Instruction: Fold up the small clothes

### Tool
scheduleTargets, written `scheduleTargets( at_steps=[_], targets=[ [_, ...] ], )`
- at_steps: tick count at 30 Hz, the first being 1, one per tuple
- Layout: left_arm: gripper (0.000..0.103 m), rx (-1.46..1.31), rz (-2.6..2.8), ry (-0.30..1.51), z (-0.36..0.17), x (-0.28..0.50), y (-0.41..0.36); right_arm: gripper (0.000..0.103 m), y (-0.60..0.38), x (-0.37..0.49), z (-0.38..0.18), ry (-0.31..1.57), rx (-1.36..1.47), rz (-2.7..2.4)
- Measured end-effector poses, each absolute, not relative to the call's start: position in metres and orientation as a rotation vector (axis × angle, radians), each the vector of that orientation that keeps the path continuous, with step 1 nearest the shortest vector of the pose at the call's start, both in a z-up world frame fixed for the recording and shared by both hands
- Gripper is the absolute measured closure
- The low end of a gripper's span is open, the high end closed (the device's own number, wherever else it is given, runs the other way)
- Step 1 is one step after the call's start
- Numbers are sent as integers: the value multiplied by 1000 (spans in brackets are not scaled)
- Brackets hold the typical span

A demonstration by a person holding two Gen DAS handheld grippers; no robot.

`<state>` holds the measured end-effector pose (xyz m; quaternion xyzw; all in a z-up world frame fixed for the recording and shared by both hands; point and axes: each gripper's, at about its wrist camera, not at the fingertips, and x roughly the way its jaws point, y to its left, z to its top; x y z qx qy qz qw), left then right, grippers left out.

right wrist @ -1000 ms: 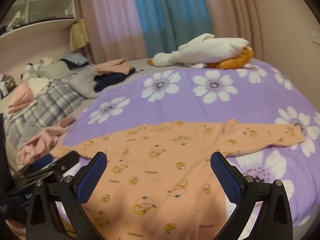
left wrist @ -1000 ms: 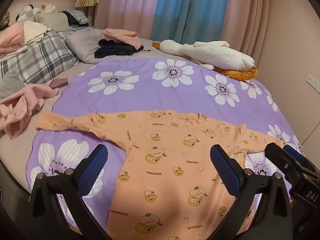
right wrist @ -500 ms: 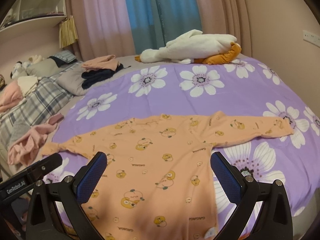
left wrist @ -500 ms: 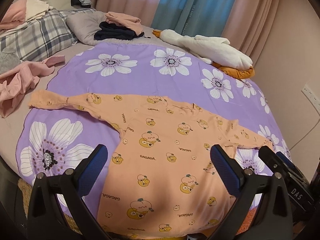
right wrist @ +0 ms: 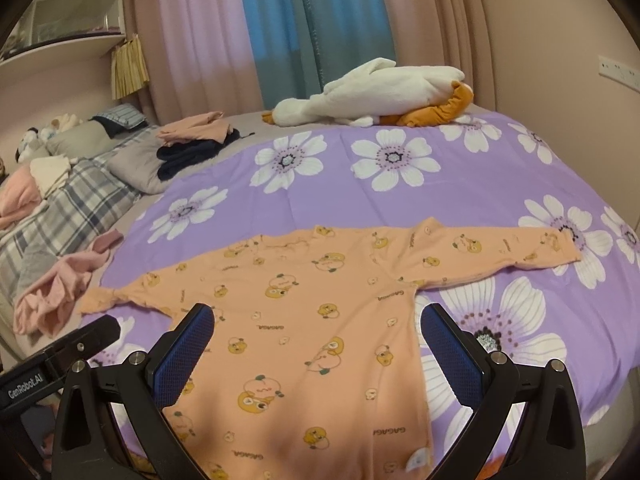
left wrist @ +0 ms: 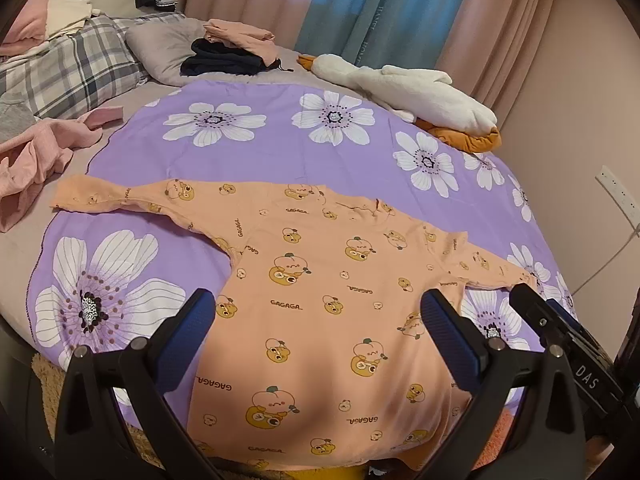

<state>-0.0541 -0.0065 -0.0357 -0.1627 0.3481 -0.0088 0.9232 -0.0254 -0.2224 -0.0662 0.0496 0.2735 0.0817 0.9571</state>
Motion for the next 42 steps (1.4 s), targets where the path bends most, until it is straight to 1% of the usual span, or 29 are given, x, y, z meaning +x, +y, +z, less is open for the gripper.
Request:
scheduleTargets(
  at_steps=[30,42],
  targets=[
    [1,-346,-30,746,-47,-44,-10,1,-228,-17,-78,598,148,187],
    [1,-352,-16,750,-50,-44,-2,1,-224,-18,-76,585,140,213]
  ],
)
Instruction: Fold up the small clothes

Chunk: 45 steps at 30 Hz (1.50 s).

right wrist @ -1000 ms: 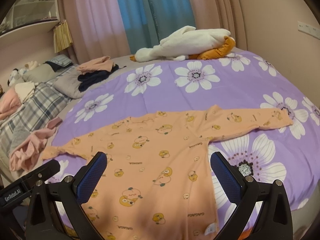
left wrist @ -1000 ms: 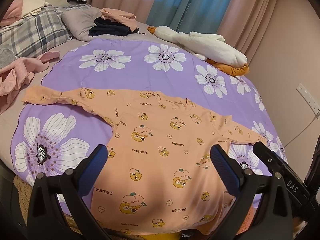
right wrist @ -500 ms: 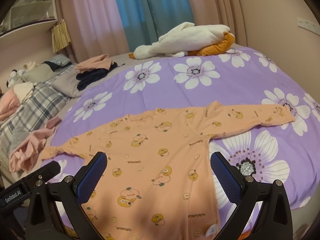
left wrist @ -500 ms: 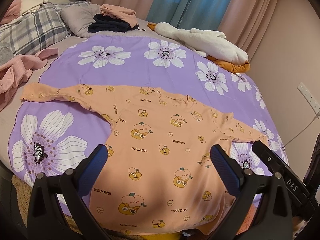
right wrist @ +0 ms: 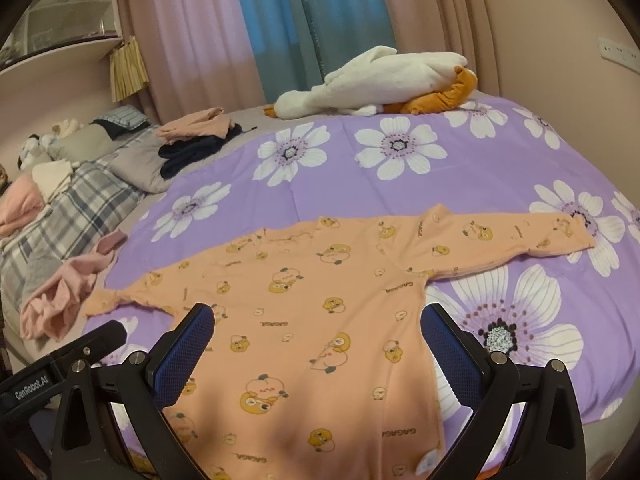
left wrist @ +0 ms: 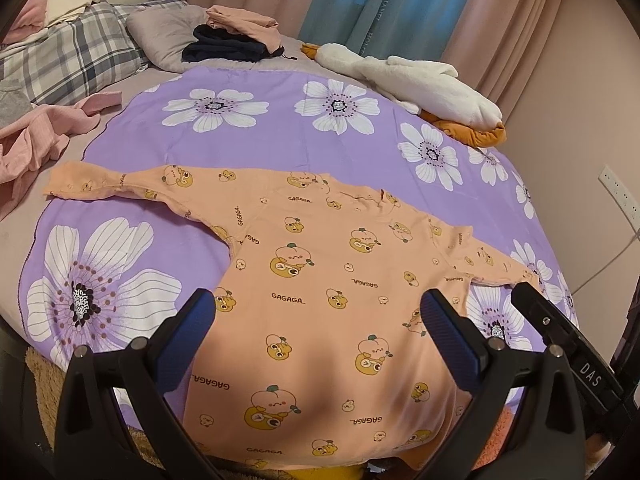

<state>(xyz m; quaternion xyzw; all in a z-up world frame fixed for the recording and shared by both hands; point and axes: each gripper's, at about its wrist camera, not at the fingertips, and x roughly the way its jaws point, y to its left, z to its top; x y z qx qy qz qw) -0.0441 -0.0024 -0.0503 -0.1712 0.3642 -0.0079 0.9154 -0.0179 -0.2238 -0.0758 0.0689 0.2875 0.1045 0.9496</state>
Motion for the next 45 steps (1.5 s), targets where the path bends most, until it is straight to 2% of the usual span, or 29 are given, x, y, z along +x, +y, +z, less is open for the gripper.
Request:
scheduleTargets(
  at_steps=[45],
  targets=[
    [1,-334,-39,748,-42,-43,-14,1,-230,-20,-73,579,147,210]
  ],
)
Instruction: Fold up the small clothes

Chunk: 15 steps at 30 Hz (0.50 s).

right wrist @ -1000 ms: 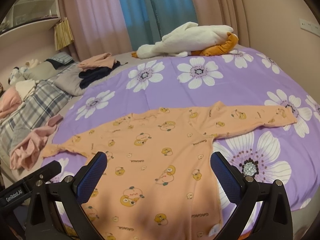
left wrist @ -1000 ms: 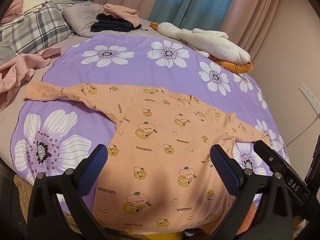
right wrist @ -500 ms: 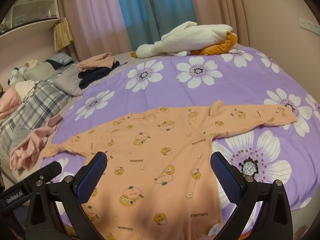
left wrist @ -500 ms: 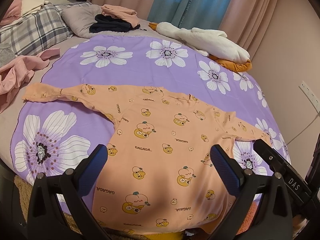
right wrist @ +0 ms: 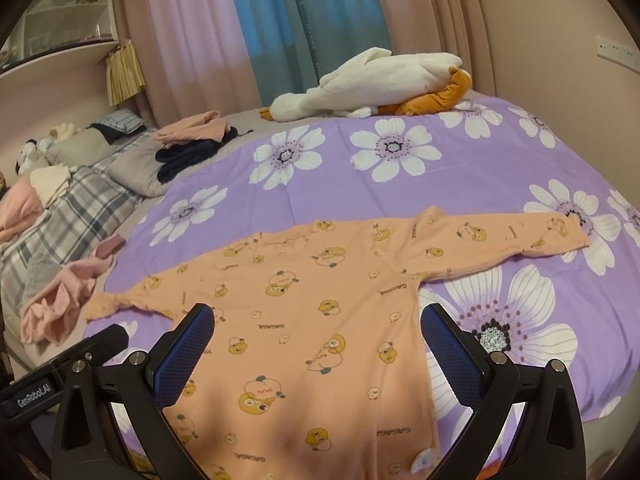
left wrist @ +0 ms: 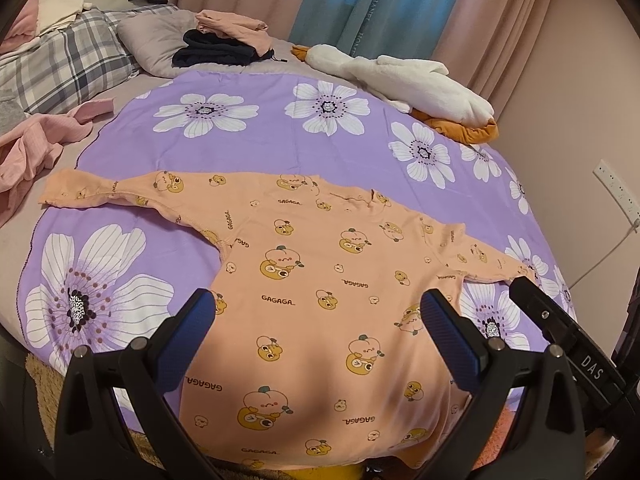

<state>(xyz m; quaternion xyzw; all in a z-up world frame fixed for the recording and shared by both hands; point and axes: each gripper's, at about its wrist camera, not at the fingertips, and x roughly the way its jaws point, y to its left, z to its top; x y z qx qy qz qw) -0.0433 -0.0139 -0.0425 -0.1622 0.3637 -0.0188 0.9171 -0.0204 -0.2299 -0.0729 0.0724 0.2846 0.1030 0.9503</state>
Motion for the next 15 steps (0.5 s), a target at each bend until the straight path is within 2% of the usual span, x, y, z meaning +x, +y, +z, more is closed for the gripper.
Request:
scheduleTargets(
  at_steps=[9,15],
  targets=[
    [1,-324,-58,738,-37,-43,-19,1,-235,-21,-62,568,177,212],
    [1,-330,-53,724,-30,-37,-23,1,-235,-22,-30,512,156,252]
  ],
)
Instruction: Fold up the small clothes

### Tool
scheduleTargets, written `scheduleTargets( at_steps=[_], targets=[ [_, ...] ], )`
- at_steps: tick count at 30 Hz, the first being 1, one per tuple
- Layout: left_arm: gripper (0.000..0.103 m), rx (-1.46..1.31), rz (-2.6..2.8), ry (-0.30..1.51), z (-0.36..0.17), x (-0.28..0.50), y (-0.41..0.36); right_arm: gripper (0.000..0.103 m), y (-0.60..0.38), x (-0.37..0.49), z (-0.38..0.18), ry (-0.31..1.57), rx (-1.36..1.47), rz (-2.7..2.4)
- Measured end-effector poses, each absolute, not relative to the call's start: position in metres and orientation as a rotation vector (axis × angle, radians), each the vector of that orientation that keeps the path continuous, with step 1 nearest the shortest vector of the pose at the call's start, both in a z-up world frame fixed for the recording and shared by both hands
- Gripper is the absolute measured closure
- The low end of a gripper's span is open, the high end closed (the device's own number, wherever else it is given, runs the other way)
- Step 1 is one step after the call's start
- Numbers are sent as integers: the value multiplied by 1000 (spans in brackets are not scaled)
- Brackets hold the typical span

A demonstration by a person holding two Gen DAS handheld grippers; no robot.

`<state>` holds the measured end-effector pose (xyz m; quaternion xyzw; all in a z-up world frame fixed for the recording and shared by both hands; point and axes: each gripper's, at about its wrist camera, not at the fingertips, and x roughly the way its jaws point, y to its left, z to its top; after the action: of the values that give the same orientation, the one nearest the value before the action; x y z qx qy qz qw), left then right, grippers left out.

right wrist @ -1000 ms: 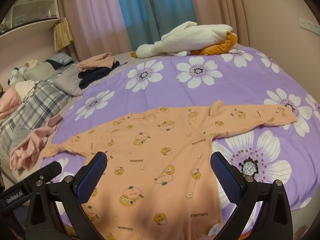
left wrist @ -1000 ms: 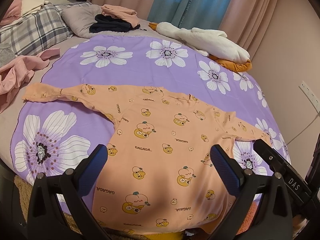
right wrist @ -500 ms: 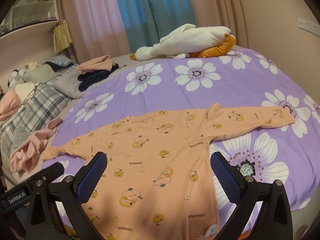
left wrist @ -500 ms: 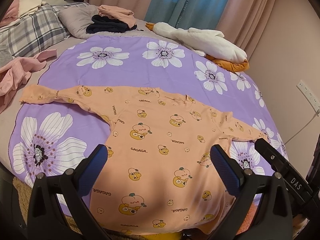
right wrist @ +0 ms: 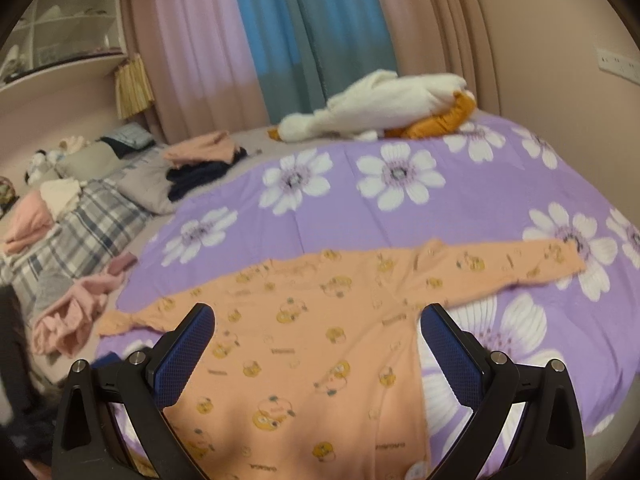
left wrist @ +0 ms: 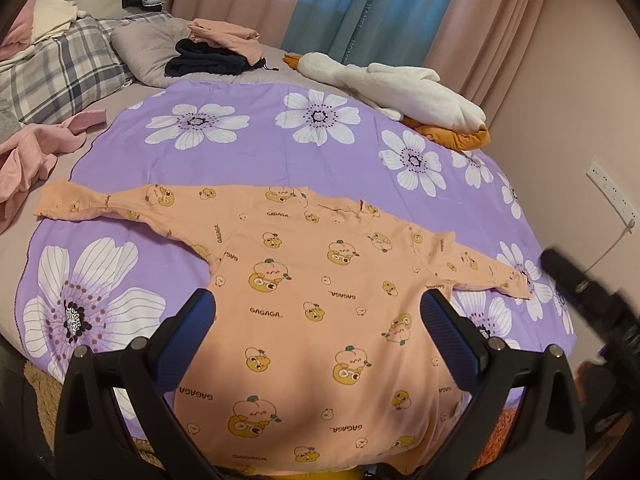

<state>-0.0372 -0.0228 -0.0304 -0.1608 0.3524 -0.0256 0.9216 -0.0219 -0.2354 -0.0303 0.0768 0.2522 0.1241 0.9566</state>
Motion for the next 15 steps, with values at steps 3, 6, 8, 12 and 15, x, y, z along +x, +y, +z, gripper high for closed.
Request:
scheduleTargets(
  at_steps=[3,6,8,12,15],
  targets=[
    [1,-323,-42,735,-29,-33,-24,1,-236,-9,-18,504,169,289],
    [1,-306,-31,723,-23,-26,-26,1,-232,12,-7,513,156,328],
    [1,-299,-19,714,-20,-21,-27,1,-228,26,0,505,120,351],
    [1,-285,-10,714,-19,-1,-31,1,-236,57,5,523,172,455],
    [2,-288,-27,736,-24,16,-36,1,-257,84,5,534,227,449]
  ],
)
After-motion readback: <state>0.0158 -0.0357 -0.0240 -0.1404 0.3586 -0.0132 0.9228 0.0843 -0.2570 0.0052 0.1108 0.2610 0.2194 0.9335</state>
